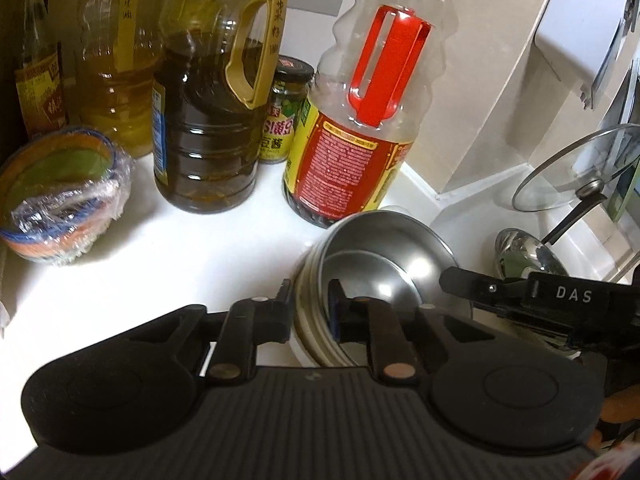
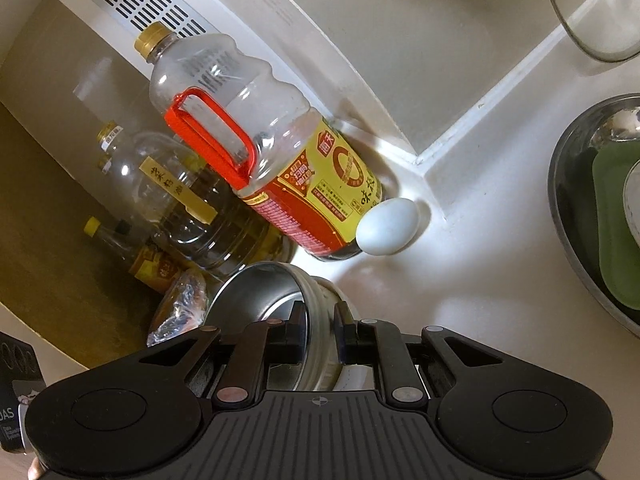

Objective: Organize plates and bowls
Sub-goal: 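Close the left gripper on the bowl stack rim while the right gripper closes on it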

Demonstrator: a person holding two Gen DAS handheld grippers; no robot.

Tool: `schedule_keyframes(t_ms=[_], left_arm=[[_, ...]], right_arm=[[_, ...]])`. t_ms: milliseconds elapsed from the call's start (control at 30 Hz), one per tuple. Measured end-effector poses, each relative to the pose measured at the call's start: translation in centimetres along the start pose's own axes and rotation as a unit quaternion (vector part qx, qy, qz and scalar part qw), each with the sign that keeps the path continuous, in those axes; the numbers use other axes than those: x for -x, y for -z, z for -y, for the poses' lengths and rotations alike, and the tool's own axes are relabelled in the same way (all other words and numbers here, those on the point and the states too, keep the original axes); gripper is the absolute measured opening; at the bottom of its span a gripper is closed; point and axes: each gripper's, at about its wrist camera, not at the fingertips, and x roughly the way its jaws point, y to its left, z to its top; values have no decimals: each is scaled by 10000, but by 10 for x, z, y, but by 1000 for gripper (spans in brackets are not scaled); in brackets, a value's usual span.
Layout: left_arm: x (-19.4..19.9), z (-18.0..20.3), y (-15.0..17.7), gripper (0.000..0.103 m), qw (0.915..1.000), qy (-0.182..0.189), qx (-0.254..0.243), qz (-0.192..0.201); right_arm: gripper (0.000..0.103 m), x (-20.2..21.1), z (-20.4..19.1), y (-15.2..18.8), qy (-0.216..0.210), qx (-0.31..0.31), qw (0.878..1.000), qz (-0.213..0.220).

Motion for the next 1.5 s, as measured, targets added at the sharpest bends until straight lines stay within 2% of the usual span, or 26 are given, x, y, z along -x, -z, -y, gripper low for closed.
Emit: schedule_keyframes(t_ms=[400,600,800,900,967,1033,1233,1433,1500], left_arm=[[-7,4,-6,12,9996,-214,-60,-159],[-8,4,-7,12,9996,-218,-66,-171],[-8,3,-8,13,9995,-241,-22,-190],[-6,4,-8,24,9991,-394,-88,-139],[-7,3,-9,30,9989,-440,-112,-141],[-8,3,-9,31,9988,-428,-128,-177],[-16,4,-7,32,9978,-548,-216,-319],[-22,5,-6,32,9977,-476,-256,-419],[-23,6,-6,32,9977,-448,-264,-446]], right_arm=[[15,-4,-11,-17,493,-623,9958,-465],[15,-6,-9,-23,547,-868,9929,-608],[15,-6,-18,-23,624,-373,9952,-649],[19,-6,-28,-22,759,58,9955,-563],[41,-7,-31,-21,857,251,9945,-555],[47,-8,-33,-20,927,358,9936,-536],[47,-21,-31,-14,1089,487,9902,-724],[47,-33,-28,-8,1194,535,9876,-862],[44,-35,-28,-7,1205,544,9875,-853]])
